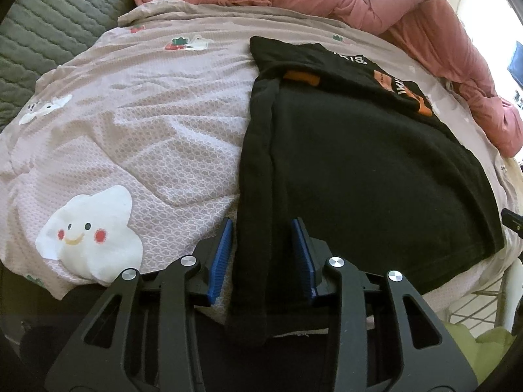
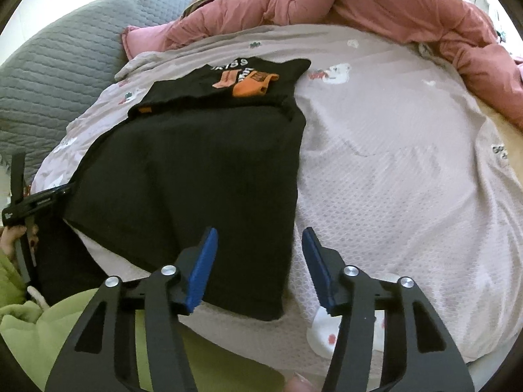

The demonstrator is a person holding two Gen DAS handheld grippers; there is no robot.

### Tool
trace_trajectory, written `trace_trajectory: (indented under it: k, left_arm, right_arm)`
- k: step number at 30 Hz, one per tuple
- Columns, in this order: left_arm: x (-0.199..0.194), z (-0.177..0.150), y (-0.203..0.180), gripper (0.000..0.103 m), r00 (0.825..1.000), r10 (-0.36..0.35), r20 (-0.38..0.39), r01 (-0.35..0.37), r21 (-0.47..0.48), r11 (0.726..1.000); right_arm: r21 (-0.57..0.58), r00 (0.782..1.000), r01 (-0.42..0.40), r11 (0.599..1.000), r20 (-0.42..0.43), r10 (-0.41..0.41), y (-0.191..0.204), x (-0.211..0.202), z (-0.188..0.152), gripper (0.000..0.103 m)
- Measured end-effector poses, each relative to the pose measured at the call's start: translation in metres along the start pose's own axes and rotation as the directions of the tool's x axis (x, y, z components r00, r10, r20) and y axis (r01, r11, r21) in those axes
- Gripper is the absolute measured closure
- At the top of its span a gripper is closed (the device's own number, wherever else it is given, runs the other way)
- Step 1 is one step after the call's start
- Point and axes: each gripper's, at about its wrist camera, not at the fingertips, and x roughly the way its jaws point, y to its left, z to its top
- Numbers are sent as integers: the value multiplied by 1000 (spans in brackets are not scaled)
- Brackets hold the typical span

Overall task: Fold small clothes
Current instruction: 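Close both tools on the black shirt's hem edge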

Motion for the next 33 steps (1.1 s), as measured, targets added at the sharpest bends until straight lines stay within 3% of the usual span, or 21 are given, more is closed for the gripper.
trace_trajectory:
  k: [4,14,21,23,24,33]
  left_arm:
    - [1,0,1,73,1000,-3,-2,3,-3,1000]
    - [4,0,0,72,1000,0,-11,0,-2,1000]
    - [6,2,4,69,1000,-22,-19,21,-29,999]
    - [6,3,6,69,999,-29,-21,28,-37,999]
    - [7,4,6,69,999,-33,-22,32,-45,998]
    - [10,8,-1,74,1000,-16,-25,15,-29,999]
  right_arm:
    - [29,999,-27,999,-32,28,-3,12,0,69]
    - [84,997,-58,995,-49,62,-17,30,9,67]
    - [129,989,-137,982,-32,142,-30,43,13,67]
    - [126,988,-145,981,-25,149,-29,42,13,77]
    - [119,987,-153,981,-24,157,-29,41,13,89]
    - [87,981,-189,978,-32,192,-22,40,10,85]
